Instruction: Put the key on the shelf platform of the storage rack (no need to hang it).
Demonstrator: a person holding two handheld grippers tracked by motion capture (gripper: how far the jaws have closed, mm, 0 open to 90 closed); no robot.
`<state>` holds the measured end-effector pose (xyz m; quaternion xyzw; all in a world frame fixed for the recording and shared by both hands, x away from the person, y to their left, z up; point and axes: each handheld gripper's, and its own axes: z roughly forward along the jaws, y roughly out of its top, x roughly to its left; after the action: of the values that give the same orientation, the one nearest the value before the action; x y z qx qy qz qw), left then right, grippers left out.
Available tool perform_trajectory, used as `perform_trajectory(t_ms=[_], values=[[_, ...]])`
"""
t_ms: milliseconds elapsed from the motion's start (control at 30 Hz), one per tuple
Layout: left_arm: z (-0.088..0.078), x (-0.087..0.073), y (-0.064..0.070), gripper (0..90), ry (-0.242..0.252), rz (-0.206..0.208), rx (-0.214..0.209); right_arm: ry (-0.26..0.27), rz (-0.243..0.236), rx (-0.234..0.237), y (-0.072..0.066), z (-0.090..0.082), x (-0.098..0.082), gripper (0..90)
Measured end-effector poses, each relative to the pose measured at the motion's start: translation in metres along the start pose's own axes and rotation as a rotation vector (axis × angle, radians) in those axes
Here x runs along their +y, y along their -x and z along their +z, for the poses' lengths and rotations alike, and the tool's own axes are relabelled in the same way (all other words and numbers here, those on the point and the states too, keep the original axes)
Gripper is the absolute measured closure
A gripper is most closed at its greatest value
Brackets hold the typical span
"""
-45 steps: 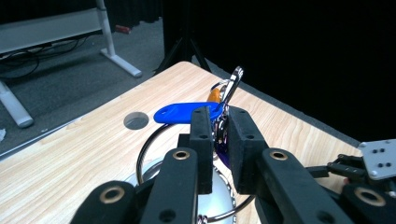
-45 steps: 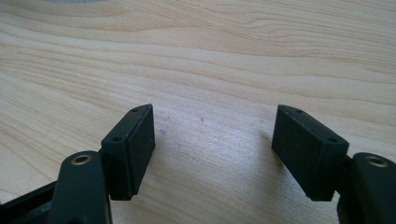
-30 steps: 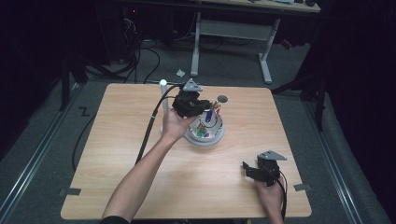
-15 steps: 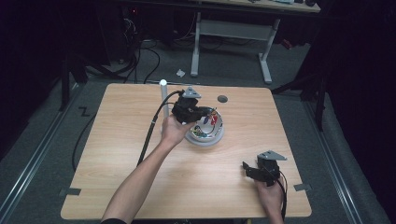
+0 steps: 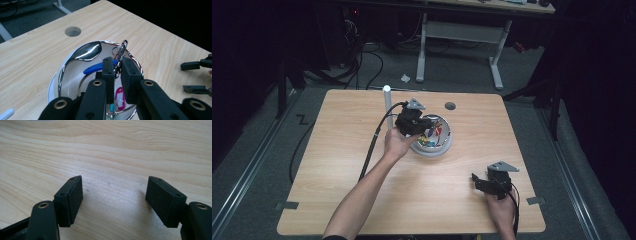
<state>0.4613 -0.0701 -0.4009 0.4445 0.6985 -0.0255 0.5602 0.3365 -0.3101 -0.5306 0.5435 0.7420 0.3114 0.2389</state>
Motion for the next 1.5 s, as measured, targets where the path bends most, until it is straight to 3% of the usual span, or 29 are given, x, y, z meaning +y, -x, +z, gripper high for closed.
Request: perform_trajectory(t_ms=[167, 233, 267, 467, 867, 1067, 1300, 1500], values=[[0.006, 0.000, -0.007, 82.0, 0.006, -0.019, 0.029, 0.000, 0.000, 0.000, 0.000, 0.000, 0.000, 30.3], [0.008, 0.001, -0.010, 82.0, 0.004, 0.006, 0.022, 0.000, 0.000, 0.000, 0.000, 0.000, 0.000, 30.3], [0.009, 0.000, -0.009, 82.0, 0.009, -0.020, 0.035, 0.000, 0.000, 0.000, 0.000, 0.000, 0.000, 30.3], [0.013, 0.002, -0.014, 82.7, 0.017, 0.005, 0.047, 0.000, 0.000, 0.000, 0.000, 0.000, 0.000, 30.3], [0.024, 0.001, -0.028, 81.7, 0.025, 0.005, 0.113, 0.000, -0.001, 0.000, 0.000, 0.000, 0.000, 30.3], [0.021, 0.001, -0.028, 71.3, 0.034, 0.020, 0.111, 0.000, 0.000, 0.000, 0.000, 0.000, 0.000, 30.3], [0.014, 0.004, -0.025, 54.4, 0.056, 0.005, 0.103, 0.000, 0.000, 0.000, 0.000, 0.000, 0.000, 30.3], [0.002, 0.008, -0.029, 47.2, 0.076, 0.007, 0.088, 0.000, 0.000, 0.000, 0.000, 0.000, 0.000, 30.3]])
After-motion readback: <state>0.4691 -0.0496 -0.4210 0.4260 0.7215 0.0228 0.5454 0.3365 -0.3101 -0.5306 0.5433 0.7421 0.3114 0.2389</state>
